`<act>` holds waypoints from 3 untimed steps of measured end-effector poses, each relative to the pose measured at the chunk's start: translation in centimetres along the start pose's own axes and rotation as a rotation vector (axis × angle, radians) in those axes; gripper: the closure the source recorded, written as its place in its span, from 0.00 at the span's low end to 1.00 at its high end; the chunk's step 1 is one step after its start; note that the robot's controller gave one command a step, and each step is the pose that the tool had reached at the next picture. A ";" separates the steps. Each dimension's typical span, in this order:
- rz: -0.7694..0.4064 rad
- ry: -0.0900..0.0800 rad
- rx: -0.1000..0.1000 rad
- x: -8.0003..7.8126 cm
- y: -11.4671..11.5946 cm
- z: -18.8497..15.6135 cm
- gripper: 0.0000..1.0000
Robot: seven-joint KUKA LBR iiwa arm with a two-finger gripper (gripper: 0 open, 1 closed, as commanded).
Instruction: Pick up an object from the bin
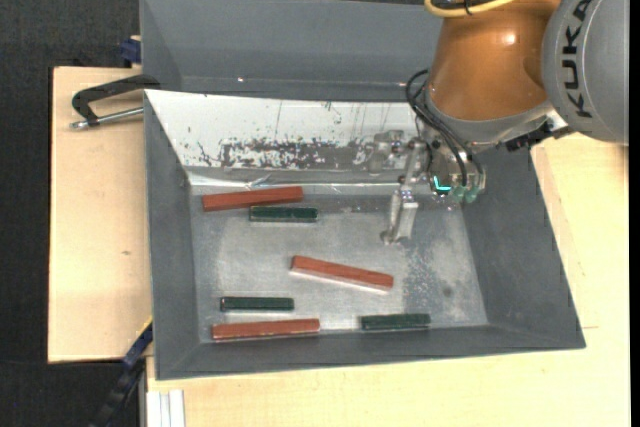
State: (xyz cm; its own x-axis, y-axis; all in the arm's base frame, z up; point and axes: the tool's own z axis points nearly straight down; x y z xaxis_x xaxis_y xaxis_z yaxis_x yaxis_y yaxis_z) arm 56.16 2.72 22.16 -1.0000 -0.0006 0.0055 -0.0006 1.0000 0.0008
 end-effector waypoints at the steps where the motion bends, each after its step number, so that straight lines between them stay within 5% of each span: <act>1: 0.001 -0.008 -0.001 -0.1 0.0 -0.4 0.00; 3: -0.023 -0.010 0.000 0.6 2.4 11.0 0.00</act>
Offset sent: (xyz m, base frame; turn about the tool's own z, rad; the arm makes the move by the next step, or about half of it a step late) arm -0.0020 0.0088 -0.1516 -0.1179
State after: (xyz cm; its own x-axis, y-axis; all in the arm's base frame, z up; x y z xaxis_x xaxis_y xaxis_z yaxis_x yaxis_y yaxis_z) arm 55.46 5.11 11.14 -0.9997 -0.0233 -0.0049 -0.0233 0.9997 0.0011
